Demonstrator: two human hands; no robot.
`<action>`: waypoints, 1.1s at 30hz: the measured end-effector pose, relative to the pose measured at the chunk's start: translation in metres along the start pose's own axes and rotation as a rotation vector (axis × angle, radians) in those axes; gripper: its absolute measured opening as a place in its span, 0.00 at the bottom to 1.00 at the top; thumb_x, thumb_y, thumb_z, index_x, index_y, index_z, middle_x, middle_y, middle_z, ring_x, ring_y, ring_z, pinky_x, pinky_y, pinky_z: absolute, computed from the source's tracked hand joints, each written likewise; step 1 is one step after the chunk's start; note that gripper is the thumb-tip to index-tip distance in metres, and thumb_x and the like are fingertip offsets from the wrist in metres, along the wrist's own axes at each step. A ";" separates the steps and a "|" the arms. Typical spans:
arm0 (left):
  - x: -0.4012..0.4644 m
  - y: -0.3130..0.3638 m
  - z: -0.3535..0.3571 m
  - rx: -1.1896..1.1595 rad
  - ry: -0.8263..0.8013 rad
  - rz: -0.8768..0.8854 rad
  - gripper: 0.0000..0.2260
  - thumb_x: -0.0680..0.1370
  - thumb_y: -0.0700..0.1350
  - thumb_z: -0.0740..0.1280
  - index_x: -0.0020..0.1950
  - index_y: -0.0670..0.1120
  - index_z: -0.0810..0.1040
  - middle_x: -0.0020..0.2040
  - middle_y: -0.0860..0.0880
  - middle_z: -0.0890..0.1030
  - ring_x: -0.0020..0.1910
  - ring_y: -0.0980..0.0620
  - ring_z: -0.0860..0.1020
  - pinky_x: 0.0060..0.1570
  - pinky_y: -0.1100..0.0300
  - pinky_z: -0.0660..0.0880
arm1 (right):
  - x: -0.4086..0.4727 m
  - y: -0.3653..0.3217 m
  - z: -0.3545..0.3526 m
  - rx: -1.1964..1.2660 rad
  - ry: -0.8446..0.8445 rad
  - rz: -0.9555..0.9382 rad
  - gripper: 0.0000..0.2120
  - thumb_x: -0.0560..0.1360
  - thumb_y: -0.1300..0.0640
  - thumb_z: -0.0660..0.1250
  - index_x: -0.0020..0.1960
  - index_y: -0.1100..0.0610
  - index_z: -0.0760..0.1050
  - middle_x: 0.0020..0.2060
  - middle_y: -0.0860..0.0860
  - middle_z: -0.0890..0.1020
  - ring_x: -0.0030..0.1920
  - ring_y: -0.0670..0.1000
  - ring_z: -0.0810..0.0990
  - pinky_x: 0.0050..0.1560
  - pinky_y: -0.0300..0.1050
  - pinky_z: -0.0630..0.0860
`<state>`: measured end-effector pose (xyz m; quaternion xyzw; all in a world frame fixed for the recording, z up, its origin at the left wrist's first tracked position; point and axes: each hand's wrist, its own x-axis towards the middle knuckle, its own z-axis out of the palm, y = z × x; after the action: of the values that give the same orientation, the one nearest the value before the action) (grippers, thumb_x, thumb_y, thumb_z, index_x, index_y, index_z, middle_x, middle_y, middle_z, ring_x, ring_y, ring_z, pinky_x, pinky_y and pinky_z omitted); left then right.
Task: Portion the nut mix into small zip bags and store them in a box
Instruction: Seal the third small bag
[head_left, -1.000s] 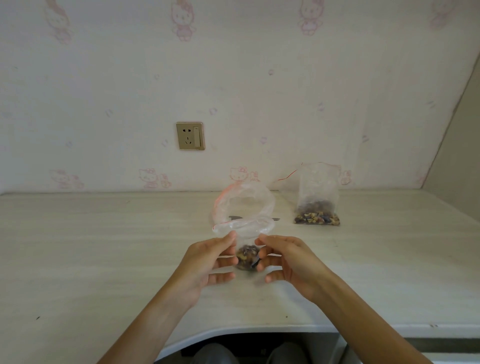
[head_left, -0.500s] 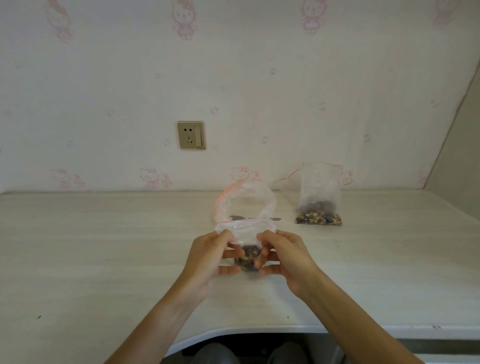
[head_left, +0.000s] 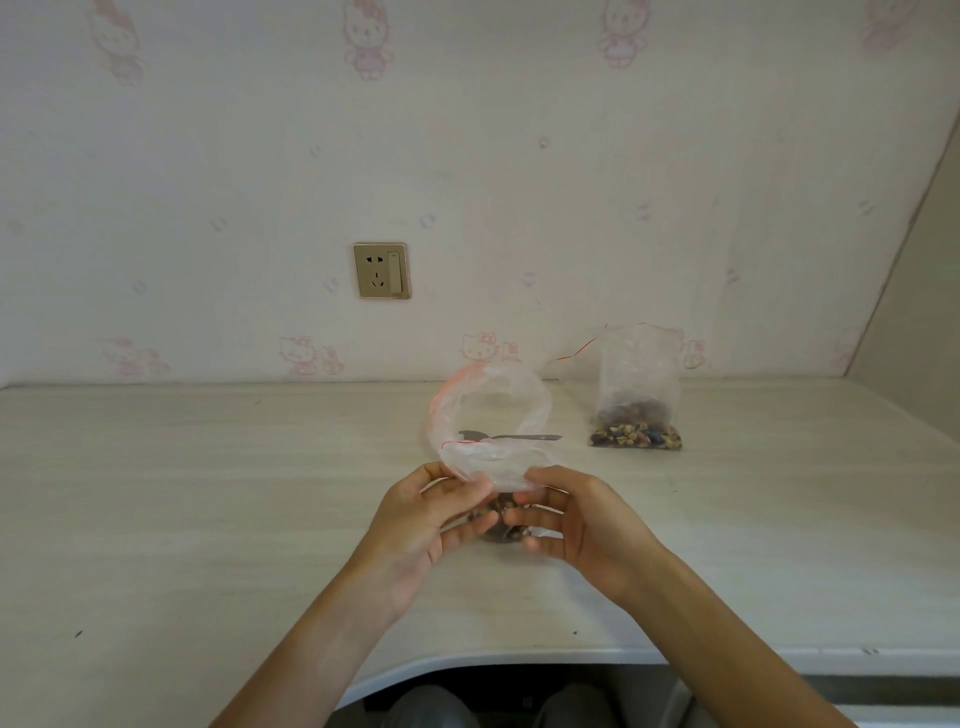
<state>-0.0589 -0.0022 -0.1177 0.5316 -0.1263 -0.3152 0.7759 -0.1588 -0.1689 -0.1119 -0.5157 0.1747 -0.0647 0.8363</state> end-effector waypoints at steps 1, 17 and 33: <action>0.000 0.000 0.000 -0.024 0.017 0.010 0.30 0.65 0.43 0.83 0.63 0.35 0.79 0.56 0.38 0.86 0.53 0.45 0.87 0.47 0.58 0.83 | 0.000 0.000 -0.003 0.028 -0.019 0.002 0.07 0.77 0.57 0.70 0.52 0.60 0.83 0.46 0.59 0.83 0.44 0.56 0.85 0.35 0.47 0.80; 0.007 -0.006 0.007 0.697 0.286 0.239 0.15 0.71 0.40 0.75 0.53 0.48 0.75 0.40 0.48 0.85 0.30 0.52 0.84 0.31 0.54 0.83 | 0.005 0.004 0.008 -0.585 0.260 -0.156 0.11 0.74 0.60 0.71 0.52 0.64 0.72 0.40 0.63 0.84 0.30 0.61 0.85 0.28 0.52 0.83; 0.018 0.035 -0.007 0.676 0.138 0.307 0.03 0.74 0.46 0.79 0.41 0.52 0.89 0.36 0.51 0.82 0.33 0.58 0.80 0.35 0.57 0.82 | 0.013 -0.027 -0.011 -0.369 0.136 -0.140 0.05 0.79 0.60 0.71 0.52 0.61 0.83 0.42 0.60 0.86 0.35 0.54 0.85 0.34 0.48 0.82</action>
<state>-0.0287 0.0004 -0.0915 0.7527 -0.2488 -0.0993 0.6014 -0.1484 -0.1942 -0.0952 -0.6653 0.2033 -0.1244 0.7075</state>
